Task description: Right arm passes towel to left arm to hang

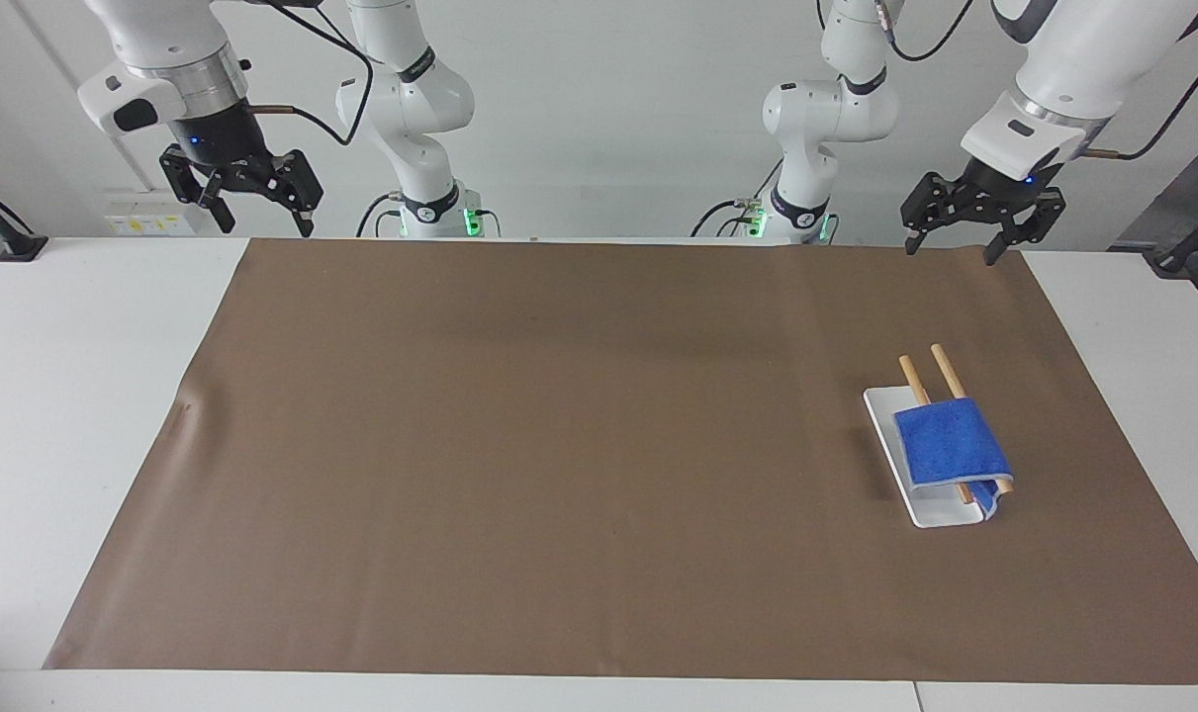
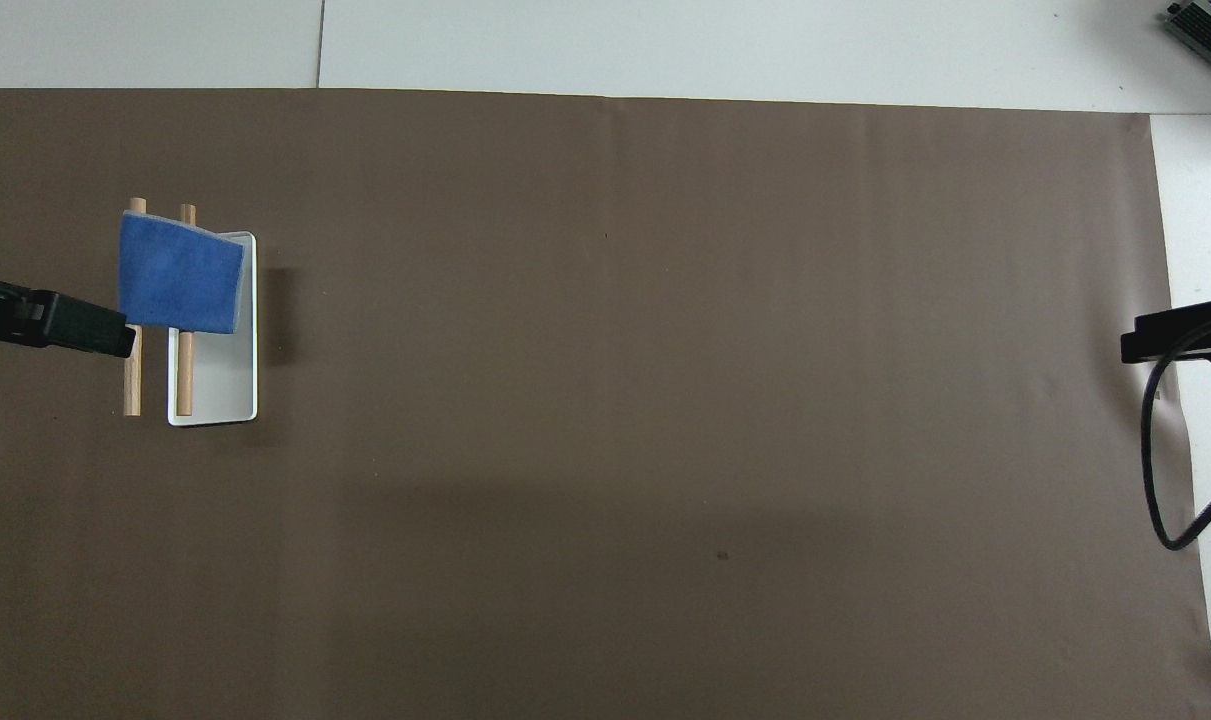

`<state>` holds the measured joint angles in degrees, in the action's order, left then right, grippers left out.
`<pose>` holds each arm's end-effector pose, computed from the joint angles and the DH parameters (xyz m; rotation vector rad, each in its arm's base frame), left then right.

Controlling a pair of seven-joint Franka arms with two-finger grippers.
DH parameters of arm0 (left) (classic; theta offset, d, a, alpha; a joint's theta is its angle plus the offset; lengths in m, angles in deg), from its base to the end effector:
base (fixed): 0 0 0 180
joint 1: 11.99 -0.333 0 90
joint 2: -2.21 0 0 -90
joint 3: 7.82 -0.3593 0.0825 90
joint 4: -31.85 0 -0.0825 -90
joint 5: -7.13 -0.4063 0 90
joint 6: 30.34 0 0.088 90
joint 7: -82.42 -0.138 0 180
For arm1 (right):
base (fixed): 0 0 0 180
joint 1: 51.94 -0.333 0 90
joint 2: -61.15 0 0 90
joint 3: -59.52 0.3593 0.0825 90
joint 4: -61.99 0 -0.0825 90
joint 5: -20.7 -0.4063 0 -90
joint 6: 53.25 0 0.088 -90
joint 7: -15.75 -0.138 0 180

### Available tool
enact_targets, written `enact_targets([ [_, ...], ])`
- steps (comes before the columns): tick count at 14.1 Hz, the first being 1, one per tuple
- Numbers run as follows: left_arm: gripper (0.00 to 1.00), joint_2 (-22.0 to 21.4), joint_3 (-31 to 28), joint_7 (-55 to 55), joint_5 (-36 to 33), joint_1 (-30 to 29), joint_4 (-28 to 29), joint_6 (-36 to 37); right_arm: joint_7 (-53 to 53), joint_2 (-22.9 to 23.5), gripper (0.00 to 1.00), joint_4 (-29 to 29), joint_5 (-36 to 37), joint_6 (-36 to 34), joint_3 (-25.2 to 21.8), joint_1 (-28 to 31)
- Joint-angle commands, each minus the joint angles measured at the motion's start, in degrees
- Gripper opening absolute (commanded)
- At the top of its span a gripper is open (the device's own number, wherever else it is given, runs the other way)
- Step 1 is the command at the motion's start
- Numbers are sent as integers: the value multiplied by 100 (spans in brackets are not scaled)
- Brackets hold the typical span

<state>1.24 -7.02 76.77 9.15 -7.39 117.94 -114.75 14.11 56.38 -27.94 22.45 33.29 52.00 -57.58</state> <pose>0.5575 -0.0579 0.6714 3.0917 -0.3041 -0.0191 0.5412 -0.0257 0.6782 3.1202 -0.0988 0.0364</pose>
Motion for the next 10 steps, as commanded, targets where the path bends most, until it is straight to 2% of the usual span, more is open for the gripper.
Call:
enact_targets([
  [1, 100, -114, 43, -14, 96, -47, 83, 73, 85, -236, 100, -342, 62, 82, 14, 28],
  [10, 100, -158, 43, -41, -53, 32, 127, 73, 111, -245, 100, -351, 88, -23, 23, 10],
])
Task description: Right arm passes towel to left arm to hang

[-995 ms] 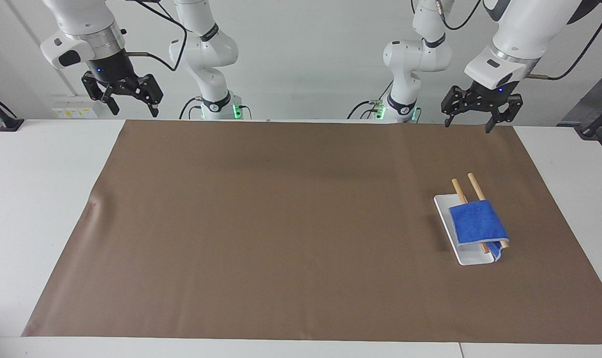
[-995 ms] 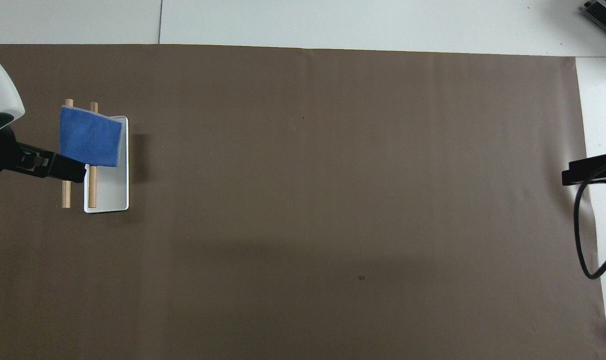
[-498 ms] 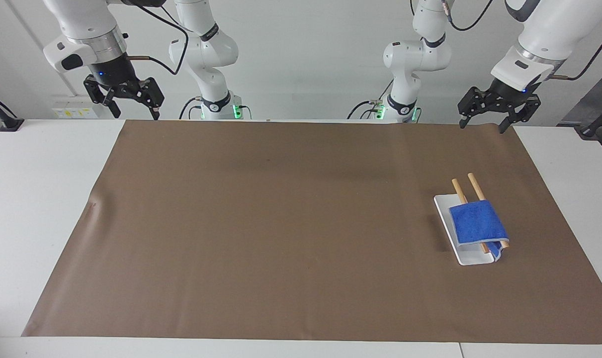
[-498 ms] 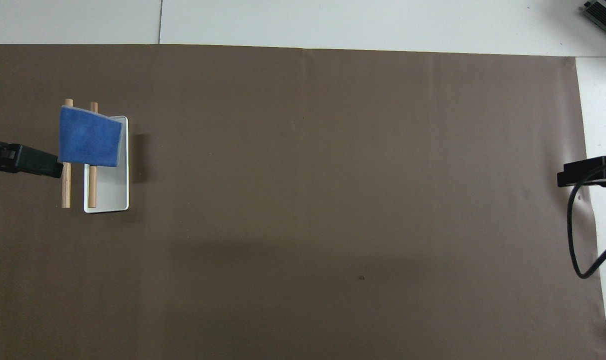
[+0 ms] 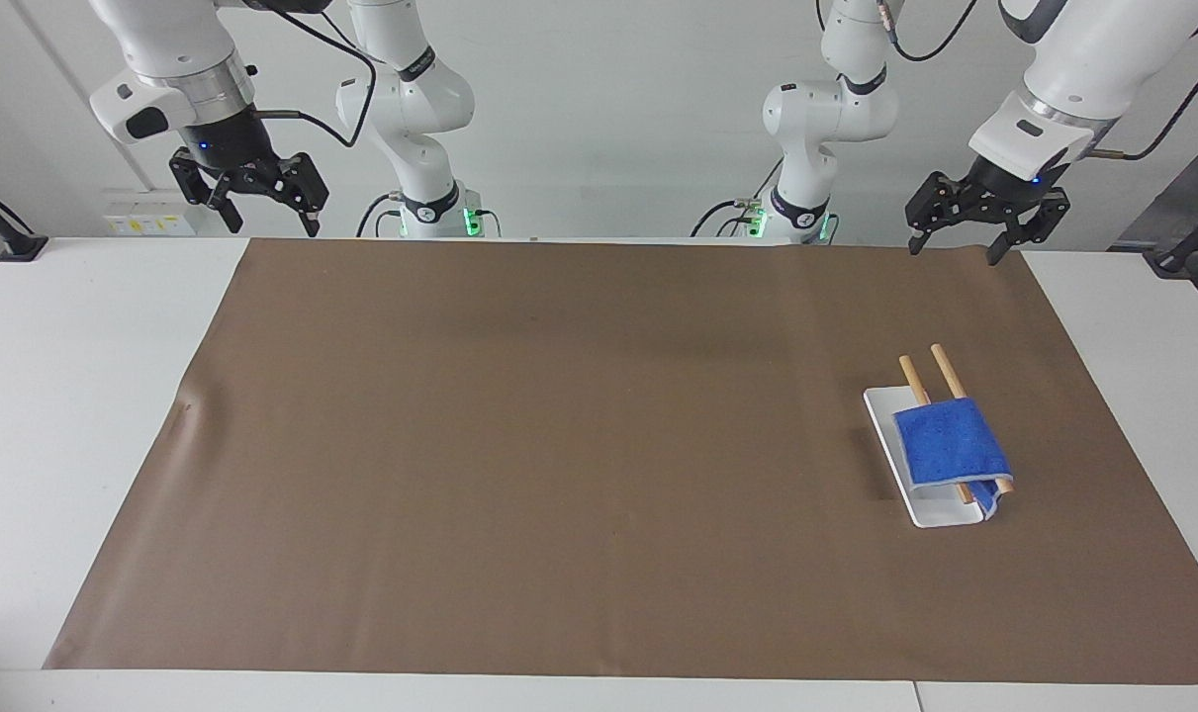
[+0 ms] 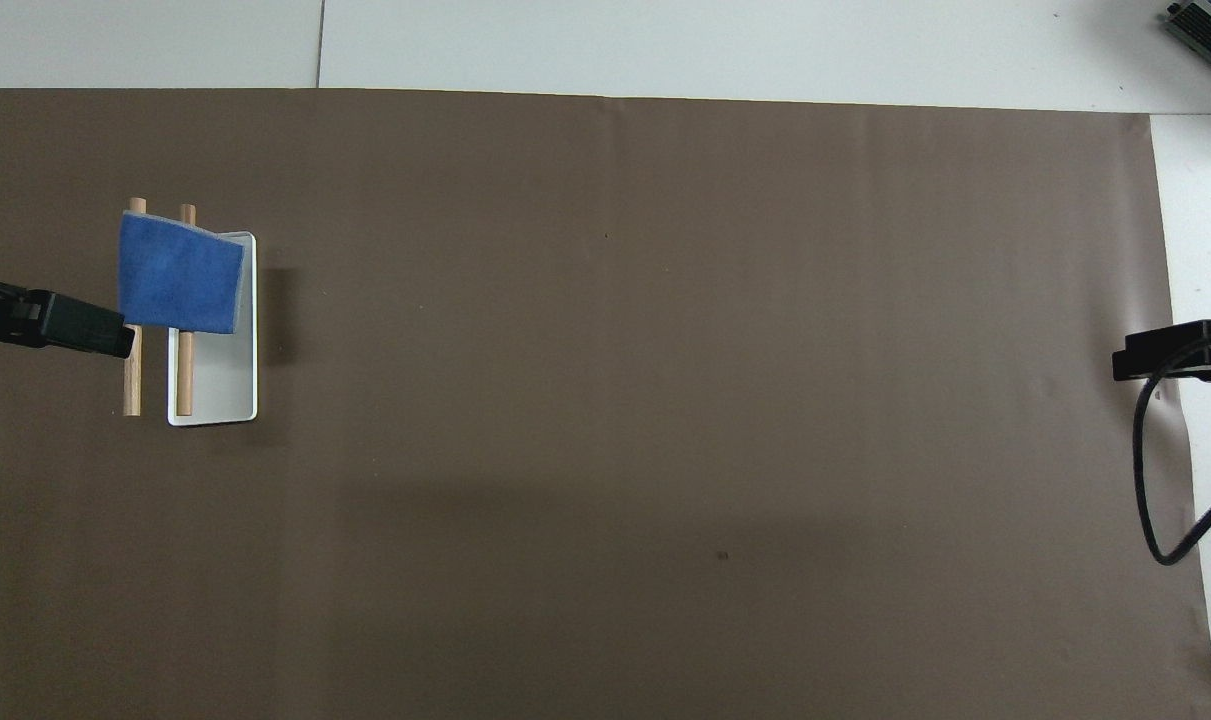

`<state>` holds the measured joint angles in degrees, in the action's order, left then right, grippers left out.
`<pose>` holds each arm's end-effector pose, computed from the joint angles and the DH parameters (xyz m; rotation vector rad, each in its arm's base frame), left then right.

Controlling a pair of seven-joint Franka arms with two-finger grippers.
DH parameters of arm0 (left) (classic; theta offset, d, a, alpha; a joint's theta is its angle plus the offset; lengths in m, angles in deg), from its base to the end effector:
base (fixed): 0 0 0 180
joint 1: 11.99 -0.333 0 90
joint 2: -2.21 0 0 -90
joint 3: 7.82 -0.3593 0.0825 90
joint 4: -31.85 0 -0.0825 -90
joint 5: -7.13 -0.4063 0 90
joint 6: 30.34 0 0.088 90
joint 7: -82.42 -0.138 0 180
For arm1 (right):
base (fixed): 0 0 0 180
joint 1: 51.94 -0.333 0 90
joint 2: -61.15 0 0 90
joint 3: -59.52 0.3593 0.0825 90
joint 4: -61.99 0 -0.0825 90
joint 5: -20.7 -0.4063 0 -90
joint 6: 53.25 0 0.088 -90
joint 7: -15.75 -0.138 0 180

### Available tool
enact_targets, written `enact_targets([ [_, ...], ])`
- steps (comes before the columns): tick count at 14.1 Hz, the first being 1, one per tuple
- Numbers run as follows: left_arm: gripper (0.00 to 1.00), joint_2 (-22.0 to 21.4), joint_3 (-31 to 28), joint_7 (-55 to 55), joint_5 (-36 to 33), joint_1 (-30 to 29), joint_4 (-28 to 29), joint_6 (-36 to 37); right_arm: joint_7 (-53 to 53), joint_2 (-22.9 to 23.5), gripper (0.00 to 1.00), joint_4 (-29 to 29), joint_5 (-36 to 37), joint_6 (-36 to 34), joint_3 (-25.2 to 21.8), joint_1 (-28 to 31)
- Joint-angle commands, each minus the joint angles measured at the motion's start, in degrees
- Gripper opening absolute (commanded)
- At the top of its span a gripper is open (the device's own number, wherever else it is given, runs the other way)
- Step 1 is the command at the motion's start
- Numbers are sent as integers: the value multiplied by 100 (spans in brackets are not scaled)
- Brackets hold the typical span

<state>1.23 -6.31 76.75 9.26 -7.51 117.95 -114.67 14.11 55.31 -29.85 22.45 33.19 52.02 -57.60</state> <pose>0.5566 -0.0640 0.6713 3.0884 -0.3207 -0.0216 0.5339 -0.0257 0.6717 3.1229 -0.0970 0.0106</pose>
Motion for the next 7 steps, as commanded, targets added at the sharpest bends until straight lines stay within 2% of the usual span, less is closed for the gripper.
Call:
enact_targets([
  [1, 100, -156, -28, -39, -98, 44, 170, 31, 86, -77, 100, -46, 97, -109, 38, 13],
  [3, 100, -165, -28, -39, -177, 44, 188, 4, 85, 90, 100, 209, 89, -250, 38, 39],
  [7, 100, -165, -28, -39, -213, 53, 188, 4, 85, 143, 100, 262, 45, -277, 21, 100],
])
